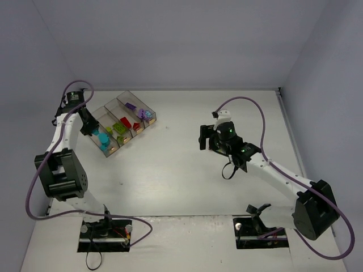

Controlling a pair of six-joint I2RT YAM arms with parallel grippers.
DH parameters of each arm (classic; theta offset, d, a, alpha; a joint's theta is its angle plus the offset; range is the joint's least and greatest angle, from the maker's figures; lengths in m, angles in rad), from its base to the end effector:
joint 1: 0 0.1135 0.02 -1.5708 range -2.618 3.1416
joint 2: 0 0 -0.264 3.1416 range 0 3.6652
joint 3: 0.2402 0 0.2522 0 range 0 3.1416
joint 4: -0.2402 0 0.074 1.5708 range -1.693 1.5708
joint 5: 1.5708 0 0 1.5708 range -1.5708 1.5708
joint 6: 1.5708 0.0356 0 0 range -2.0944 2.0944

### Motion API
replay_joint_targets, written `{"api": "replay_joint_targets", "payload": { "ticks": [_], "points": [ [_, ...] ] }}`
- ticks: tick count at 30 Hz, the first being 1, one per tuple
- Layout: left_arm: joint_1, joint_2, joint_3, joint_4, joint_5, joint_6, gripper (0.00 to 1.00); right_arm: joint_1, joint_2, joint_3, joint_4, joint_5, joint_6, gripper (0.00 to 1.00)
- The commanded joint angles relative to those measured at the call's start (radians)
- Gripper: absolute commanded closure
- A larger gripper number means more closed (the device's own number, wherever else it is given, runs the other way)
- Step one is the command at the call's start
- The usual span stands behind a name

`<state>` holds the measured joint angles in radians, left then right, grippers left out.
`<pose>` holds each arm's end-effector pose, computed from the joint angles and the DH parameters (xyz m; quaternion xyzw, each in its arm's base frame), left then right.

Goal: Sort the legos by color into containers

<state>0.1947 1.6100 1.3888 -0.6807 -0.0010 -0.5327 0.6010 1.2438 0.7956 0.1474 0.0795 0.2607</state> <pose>0.3438 0.0678 0.2961 -0.3362 0.8827 -0.0547 0.3237 0.2379 0.1597 0.2790 -0.1130 0.7968 0.2185 0.5519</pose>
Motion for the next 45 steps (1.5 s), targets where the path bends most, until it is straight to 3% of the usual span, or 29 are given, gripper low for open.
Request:
{"api": "replay_joint_targets", "payload": {
  "ticks": [1,7,15,22,26,31,41,45],
  "points": [
    [0.011,0.065,0.096,0.052,-0.051,0.016,0.85,-0.015,0.019,0.010,0.011,0.078,0.084,0.20],
    [0.011,0.149,0.148,0.061,-0.042,0.008,0.55,-0.030,0.058,0.025,-0.031,0.115,0.130,0.21],
    [0.006,0.113,0.136,0.061,0.001,-0.003,0.31,-0.107,0.123,0.048,-0.078,0.129,0.167,0.22],
    [-0.069,-0.085,0.056,0.072,0.108,-0.027,0.28,-0.191,0.241,0.106,-0.100,0.049,0.054,0.23],
    [-0.220,-0.171,0.004,0.056,0.111,-0.004,0.28,-0.237,0.282,0.163,-0.126,-0.007,-0.061,0.26],
    [-0.310,-0.258,-0.080,0.035,0.163,-0.009,0.29,-0.296,0.361,0.223,-0.143,-0.226,-0.167,0.27],
    [-0.367,-0.390,-0.188,0.006,0.190,-0.007,0.29,-0.280,0.490,0.263,-0.190,-0.345,-0.209,0.30],
    [-0.370,-0.415,-0.212,0.001,0.196,-0.010,0.29,-0.195,0.485,0.254,-0.190,-0.331,-0.180,0.32]
  ]
}}
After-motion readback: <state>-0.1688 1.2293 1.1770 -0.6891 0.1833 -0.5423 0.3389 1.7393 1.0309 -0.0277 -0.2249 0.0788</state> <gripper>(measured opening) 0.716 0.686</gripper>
